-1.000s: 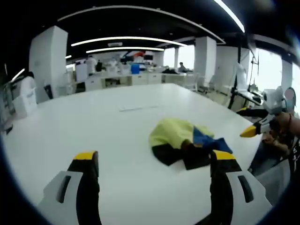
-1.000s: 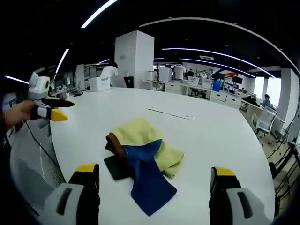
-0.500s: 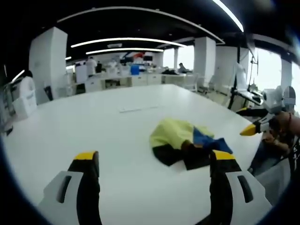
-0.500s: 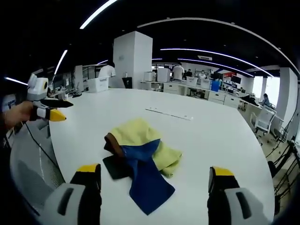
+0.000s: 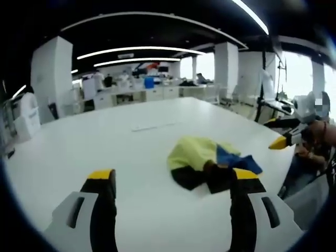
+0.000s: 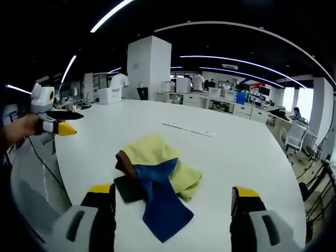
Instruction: Fold the garment on the visible template until the final outline fits inside the template.
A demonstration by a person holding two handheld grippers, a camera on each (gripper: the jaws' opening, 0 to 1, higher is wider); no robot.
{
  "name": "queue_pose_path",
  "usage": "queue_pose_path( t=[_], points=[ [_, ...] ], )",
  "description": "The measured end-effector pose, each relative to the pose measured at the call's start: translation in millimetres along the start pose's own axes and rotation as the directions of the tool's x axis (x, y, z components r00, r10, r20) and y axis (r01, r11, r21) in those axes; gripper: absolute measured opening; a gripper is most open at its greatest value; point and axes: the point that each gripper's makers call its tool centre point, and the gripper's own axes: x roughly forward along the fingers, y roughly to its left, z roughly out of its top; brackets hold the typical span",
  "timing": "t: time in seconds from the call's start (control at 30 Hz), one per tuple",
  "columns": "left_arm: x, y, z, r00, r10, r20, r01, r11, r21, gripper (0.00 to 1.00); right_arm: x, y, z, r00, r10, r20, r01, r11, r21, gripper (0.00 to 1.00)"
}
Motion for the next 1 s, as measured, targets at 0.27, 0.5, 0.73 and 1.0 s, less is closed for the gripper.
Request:
queue_pose_path(
  t=[0.27, 0.5, 0.73, 1.0],
  points=[
    [6.4, -2.9, -2.5, 1.0, -0.01, -0.008, 0.01, 1.0, 0.003, 0.84, 4.1, -1.3, -2.5, 1.0, 0.009, -0.012, -0.009, 1.0, -0.003, 0.89],
    [15.0, -6.1, -3.6, 1.0, -0.022, -0.011, 0.022, 1.0, 0.014, 0.83, 9.6, -2.0, -1.1, 1.0, 0.025, -0.007, -0.025, 1.0, -0.013, 0.87],
    [30.0, -20.9, -12.3, 0.995, -0.085, -0.056, 0.088, 0.994, 0.062, 0.78, 24.1, -0.4, 5.5, 0.998, 0.058, 0.021, -0.056, 0.996, -0.068, 0.83],
    [47.1, -23.3, -11.5, 0.992, -0.115, -0.045, 0.117, 0.992, 0.04, 0.74, 42.0, 7.7, 4.1, 0.995, 0.102, 0.012, -0.101, 0.99, -0.099, 0.78]
  ],
)
